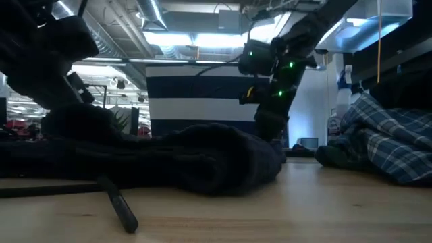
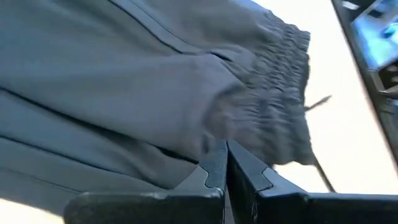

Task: Fold Laundry from Bin
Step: Fold the black shorts

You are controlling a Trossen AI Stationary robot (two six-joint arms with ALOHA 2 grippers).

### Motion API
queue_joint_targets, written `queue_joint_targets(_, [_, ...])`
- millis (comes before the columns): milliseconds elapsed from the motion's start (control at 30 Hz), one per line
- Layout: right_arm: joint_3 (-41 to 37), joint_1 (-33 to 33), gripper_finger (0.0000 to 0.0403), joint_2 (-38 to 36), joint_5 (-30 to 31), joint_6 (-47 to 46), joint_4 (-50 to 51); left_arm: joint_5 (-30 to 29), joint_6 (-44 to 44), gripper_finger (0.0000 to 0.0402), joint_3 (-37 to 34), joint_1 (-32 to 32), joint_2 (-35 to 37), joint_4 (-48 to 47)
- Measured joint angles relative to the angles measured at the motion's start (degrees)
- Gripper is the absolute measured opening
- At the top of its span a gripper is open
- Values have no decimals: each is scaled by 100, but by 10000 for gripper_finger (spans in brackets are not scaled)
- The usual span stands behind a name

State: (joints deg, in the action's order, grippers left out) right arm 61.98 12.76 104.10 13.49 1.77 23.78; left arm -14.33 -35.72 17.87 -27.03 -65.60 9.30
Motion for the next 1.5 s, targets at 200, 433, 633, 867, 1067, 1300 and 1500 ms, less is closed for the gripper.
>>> queue_joint_targets(200, [100, -532, 0, -367, 0, -214, 448, -785, 617, 0, 2, 24, 135, -382])
queue_joint_targets(433, [93, -1494, 0, -558, 301, -912, 786, -1000, 396, 0, 4, 386, 155, -1383])
queue_joint_targets(633, [-335, -1857, 0, -492, 302, -1354, 563, -422, -91, 0, 4, 525, 99, -1618])
queue_joint_targets(867, [-913, -1428, 0, -405, 451, -1355, -53, -149, -747, 0, 4, 416, -308, -1503])
queue_joint_targets(1067, [-1074, -801, 0, -360, 307, -962, -478, -78, -892, 0, 9, 216, -881, -559])
queue_joint_targets(1300, [-1070, -227, 0, -350, 94, -292, -1468, -47, -553, 0, 9, -6, -1489, 1055])
queue_joint_targets(1500, [-942, -138, 0, -564, -18, -345, -739, -354, -194, 0, 63, -210, -1519, 883])
